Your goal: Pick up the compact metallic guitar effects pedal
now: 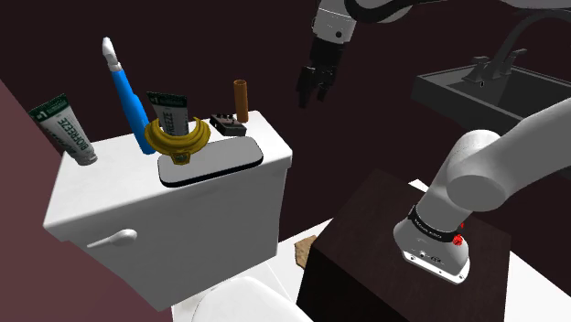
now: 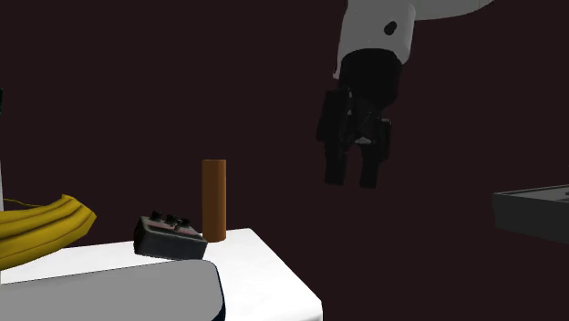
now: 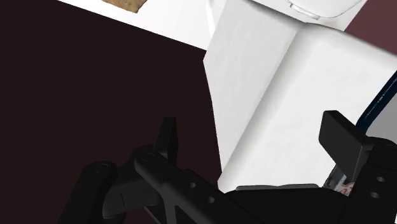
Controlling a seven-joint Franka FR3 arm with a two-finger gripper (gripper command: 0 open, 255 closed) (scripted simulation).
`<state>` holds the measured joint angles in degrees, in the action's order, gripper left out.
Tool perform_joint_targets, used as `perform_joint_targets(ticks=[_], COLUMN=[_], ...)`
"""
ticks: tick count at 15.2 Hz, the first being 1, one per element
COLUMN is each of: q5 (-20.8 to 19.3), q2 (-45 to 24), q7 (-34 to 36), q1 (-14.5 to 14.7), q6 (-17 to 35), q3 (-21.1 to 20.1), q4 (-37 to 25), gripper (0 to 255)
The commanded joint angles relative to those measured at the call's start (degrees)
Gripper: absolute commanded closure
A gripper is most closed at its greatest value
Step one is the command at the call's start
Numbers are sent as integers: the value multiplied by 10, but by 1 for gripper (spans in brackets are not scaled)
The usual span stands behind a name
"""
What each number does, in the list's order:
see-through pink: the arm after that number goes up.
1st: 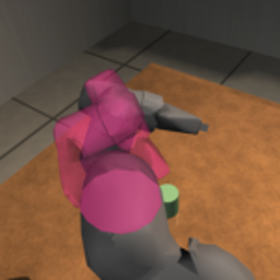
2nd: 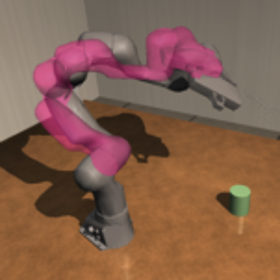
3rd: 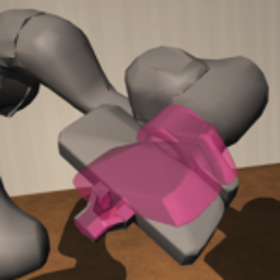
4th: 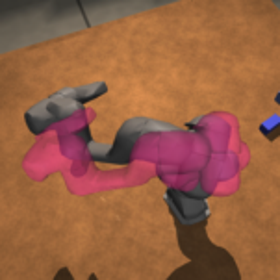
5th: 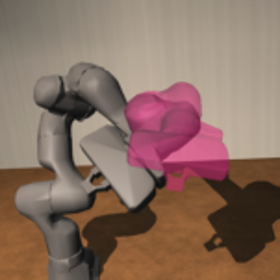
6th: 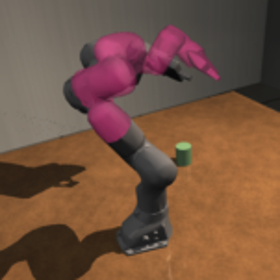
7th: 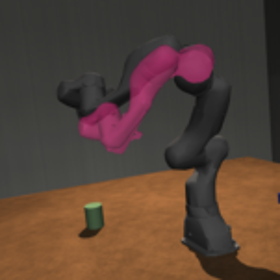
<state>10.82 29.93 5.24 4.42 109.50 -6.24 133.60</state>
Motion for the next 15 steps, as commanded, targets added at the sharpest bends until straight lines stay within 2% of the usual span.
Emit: perform_joint_targets(ticks=[1, 8, 15], q5=[6, 12, -8], q2=[-34, -145, -259], q7=[3, 12, 30], q1=[7, 25, 42], q6=[32, 124, 191], q3=[-11, -46, -79], q4=[-20, -96, -200], gripper=[0, 0, 0])
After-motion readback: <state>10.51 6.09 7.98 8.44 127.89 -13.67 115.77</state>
